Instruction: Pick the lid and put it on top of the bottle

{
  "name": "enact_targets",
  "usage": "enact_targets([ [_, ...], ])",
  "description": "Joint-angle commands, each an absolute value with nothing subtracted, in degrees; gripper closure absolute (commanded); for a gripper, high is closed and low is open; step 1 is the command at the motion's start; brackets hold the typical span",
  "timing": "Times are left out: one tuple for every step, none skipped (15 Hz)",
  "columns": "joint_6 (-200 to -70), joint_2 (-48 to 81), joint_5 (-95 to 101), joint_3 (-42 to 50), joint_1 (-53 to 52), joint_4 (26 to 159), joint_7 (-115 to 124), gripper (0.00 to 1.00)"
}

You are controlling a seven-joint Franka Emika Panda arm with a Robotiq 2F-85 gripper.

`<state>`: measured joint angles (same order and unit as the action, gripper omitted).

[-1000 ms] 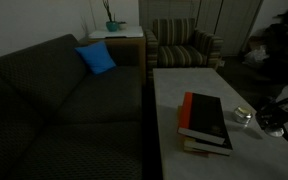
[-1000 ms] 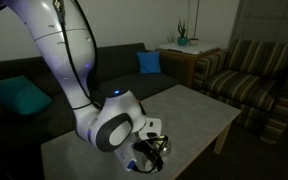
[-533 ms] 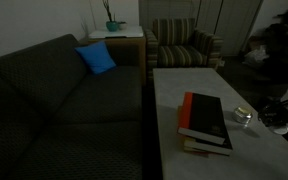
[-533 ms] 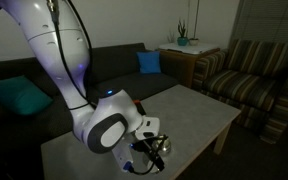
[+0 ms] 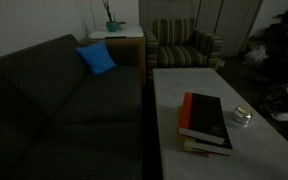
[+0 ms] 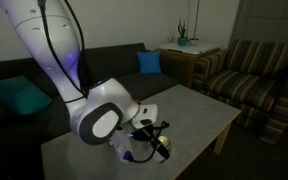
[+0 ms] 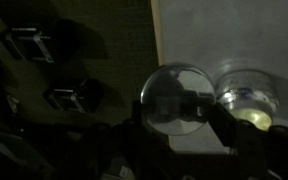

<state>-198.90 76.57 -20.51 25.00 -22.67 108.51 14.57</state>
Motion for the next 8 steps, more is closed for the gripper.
enact_targets([
  [-198.9,75.0,-21.7,25.8,-22.5,101.0,11.5,0.57],
  [-198.8,74.5,-20.9,25.3,-21.5,98.1,11.1,0.57],
  [-198.7,74.0,-19.5,24.0,-19.5,95.1,10.4,0.57],
  [-198.6,73.7,-18.1,22.5,-17.5,91.9,9.8,0.57],
  [-198.5,73.0,-16.4,20.3,-15.1,89.9,9.1,0.57],
  [-198.4,71.7,-14.3,17.4,-12.3,89.3,8.2,0.57],
  [-198.2,70.9,-13.9,16.2,-11.2,90.3,8.0,0.57],
  [-198.1,72.6,-17.6,19.5,-15.4,90.0,8.8,0.57],
])
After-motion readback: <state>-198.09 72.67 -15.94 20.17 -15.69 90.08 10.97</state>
